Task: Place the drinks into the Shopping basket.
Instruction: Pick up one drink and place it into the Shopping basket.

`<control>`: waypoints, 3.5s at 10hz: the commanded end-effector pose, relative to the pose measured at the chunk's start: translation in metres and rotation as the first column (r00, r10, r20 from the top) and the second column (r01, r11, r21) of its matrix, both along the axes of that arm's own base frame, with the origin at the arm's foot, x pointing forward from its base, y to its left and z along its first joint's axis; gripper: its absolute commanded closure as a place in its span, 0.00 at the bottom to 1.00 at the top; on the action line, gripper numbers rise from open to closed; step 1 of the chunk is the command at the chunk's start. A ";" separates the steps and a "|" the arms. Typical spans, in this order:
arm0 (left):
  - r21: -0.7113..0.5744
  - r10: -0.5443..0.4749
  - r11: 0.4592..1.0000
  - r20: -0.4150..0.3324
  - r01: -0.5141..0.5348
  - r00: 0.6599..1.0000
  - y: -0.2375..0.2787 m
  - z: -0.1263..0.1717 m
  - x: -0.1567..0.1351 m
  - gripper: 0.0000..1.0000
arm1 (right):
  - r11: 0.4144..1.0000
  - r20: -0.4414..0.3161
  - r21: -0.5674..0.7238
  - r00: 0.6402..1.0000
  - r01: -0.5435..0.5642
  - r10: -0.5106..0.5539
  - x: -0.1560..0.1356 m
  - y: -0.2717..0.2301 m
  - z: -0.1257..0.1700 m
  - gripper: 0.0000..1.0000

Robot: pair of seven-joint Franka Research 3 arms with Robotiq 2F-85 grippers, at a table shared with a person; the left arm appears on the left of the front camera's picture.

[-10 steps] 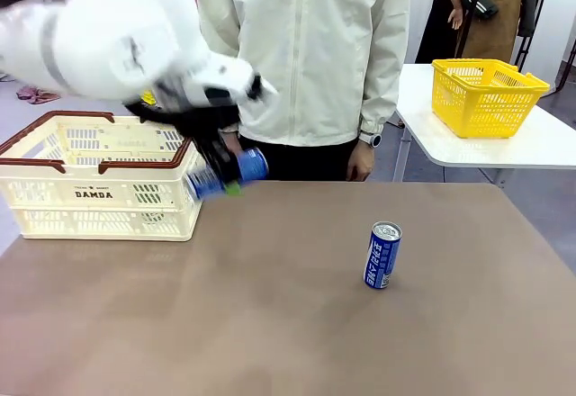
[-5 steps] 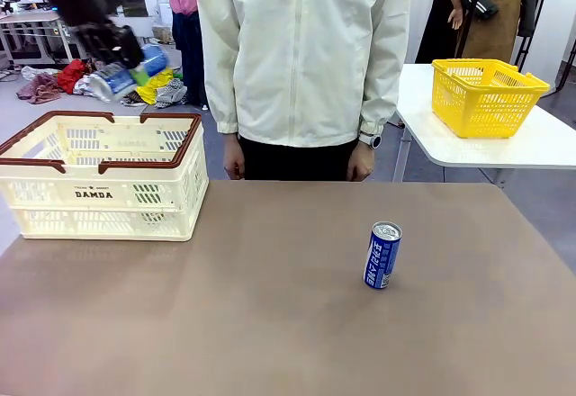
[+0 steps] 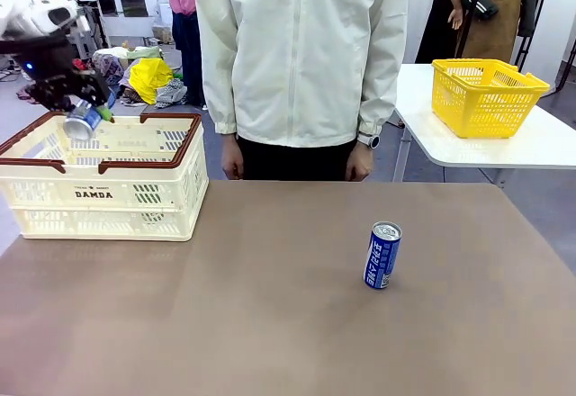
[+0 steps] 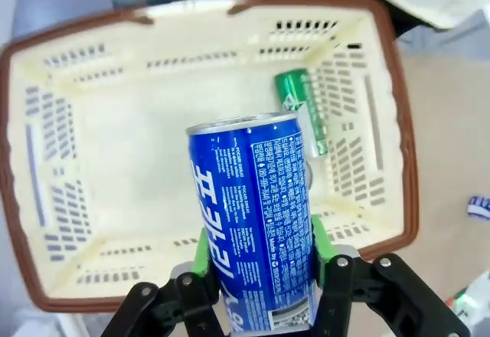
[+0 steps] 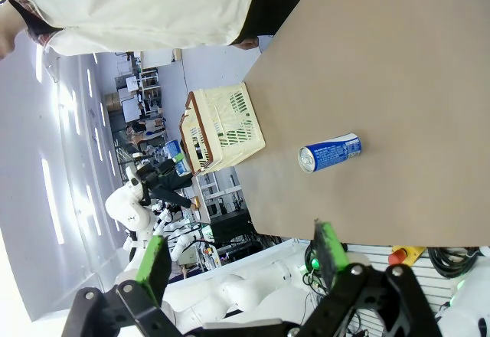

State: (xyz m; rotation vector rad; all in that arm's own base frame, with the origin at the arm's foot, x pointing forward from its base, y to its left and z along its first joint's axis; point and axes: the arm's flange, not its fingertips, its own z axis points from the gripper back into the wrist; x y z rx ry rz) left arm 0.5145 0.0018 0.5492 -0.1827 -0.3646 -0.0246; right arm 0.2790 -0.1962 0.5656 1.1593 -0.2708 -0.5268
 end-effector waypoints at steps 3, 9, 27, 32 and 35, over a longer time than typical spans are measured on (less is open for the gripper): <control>0.134 0.085 0.988 -0.073 -0.075 0.994 -0.023 -0.032 0.029 1.00 | 1.000 -0.006 0.013 1.000 0.002 -0.002 0.001 0.001 0.003 0.00; 0.166 0.082 0.985 -0.157 -0.056 0.984 -0.005 -0.046 0.070 1.00 | 1.000 -0.006 0.013 1.000 0.002 -0.002 0.001 0.001 0.003 0.00; 0.232 0.109 0.972 -0.294 -0.039 0.950 -0.007 -0.139 0.081 0.00 | 1.000 -0.006 0.013 1.000 0.002 -0.002 0.001 0.001 0.003 0.00; 0.242 0.109 0.970 -0.298 -0.035 0.948 -0.009 -0.138 0.082 0.00 | 1.000 -0.006 0.013 1.000 0.002 -0.002 0.001 0.001 0.003 0.00; 0.219 0.069 0.976 -0.265 -0.009 0.962 -0.011 -0.110 0.072 0.00 | 1.000 -0.006 0.013 1.000 0.002 -0.002 0.001 0.001 0.003 0.00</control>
